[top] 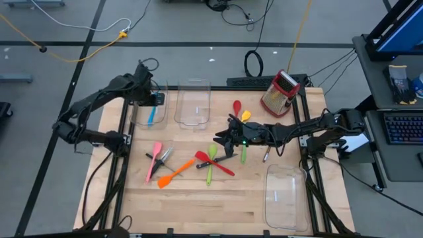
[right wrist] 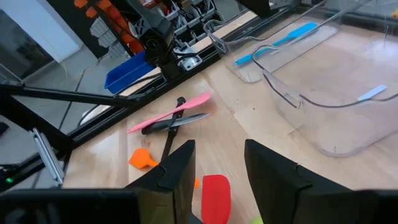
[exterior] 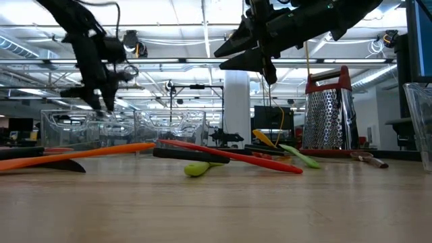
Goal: Pick & Place Kitchen Items
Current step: Put the brown serving spoon into the right transparent bin
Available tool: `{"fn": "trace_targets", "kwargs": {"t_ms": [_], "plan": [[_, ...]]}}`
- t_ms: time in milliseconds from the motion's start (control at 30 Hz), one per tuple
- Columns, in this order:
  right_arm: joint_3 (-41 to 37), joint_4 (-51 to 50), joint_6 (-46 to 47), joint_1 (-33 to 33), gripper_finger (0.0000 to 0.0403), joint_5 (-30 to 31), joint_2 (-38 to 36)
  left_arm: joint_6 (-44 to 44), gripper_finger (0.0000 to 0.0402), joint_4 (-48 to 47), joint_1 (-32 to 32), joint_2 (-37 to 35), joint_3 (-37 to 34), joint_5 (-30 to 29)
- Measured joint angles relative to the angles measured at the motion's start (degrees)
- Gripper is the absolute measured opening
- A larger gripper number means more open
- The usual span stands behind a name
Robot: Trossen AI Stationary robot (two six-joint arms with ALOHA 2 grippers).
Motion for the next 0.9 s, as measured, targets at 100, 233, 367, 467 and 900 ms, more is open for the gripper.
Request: {"fn": "trace_targets", "kwargs": {"t_ms": [100,233,367,467,900], "plan": [[0.0,-0.6,-2.3,0.0,0.013,0.0,0.0,0.0,0.0129,0.2,-0.9,-4.7,0.8,1.5],[0.0,-2.6,-4.6,0.0,0.013,-0.1,-0.1,-0.1,0.0129,0.2,-3.1,-11.2,1.0,2.5],[0.0,-6.5,-4.1,-0.4,0.013,-0.1,-0.7,-0.1,0.0129,0.2,-5.8,-17.2,1.0,3.3],[-0.1,-11.5,0.0,-1.4,0.013,0.0,-2.7,-0.3,0.0129,0.2,-7.9,-21.1,1.0,3.4],[-0.1,-40.1,21.6,-7.8,0.013,-6.2,-10.8,-0.2,0.0129,0.2,-15.9,-29.8,1.0,3.4]]}}
